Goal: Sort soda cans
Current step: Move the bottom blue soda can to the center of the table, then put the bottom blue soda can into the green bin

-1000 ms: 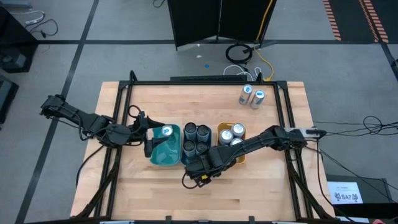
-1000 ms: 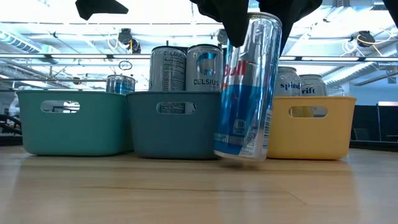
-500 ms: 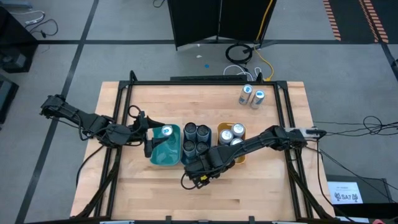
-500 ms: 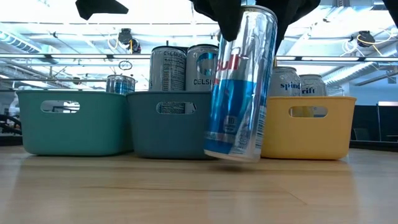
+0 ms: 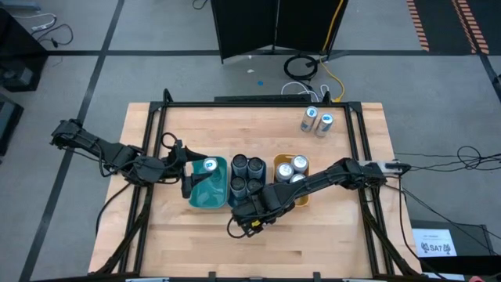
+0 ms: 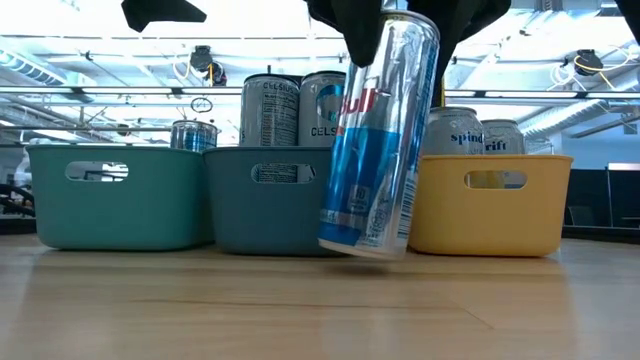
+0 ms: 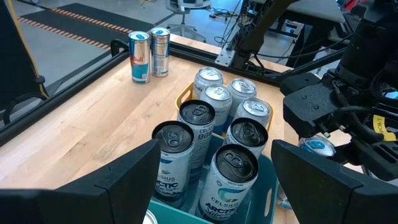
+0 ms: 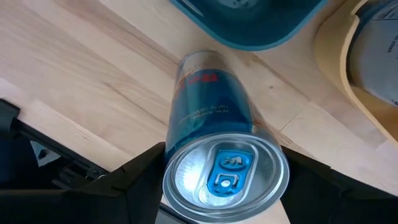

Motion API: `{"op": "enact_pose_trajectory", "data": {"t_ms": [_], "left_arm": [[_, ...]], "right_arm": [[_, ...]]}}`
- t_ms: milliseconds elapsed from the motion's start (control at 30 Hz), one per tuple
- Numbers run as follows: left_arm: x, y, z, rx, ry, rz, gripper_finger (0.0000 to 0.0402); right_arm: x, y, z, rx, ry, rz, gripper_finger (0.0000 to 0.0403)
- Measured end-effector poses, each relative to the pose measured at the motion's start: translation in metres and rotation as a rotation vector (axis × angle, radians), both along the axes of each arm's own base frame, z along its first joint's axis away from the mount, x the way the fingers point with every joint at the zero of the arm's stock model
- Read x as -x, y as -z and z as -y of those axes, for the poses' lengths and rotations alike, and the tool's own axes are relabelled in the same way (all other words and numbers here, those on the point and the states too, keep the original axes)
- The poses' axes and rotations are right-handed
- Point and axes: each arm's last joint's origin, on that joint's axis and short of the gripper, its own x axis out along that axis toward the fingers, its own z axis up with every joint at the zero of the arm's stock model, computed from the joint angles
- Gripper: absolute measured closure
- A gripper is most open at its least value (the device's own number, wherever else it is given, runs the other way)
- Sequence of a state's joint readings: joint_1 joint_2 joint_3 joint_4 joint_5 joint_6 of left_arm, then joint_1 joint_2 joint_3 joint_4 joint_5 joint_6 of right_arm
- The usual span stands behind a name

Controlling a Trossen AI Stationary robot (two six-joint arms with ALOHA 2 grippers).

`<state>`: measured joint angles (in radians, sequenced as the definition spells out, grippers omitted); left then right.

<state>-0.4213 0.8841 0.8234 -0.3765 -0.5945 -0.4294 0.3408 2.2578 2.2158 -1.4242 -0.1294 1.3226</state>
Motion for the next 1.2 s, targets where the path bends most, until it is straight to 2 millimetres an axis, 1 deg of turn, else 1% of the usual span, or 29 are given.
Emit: {"op": "enact_pose_trajectory", "data": {"t_ms": [300,633,800,1067,1200], "left_arm": [[0.000,0.000,0.000,0.000,0.000,0.000,0.0087],[0.000,0.000,0.000,0.000,0.000,0.000,0.0087],[0.000,0.000,0.000,0.000,0.000,0.000,0.0087],[0.000,0.000,0.000,0.000,0.000,-0.001,0.0087],[0.000,0.000,0.000,0.000,0.001,-0.001,0.0087]], "right_arm": [[0.000,0.000,0.000,0.002,0.002,0.002,0.0142],[0.000,-0.001,0.000,-0.002,0.002,0.006,0.0095],[0.000,-0.003,0.000,-0.010,0.002,0.013,0.0088],[0.001,-0.014,0.000,-0.033,0.006,0.067,0.0089],[0.010,-0.029,-0.003,-0.031,-0.012,0.100,0.0089]]}}
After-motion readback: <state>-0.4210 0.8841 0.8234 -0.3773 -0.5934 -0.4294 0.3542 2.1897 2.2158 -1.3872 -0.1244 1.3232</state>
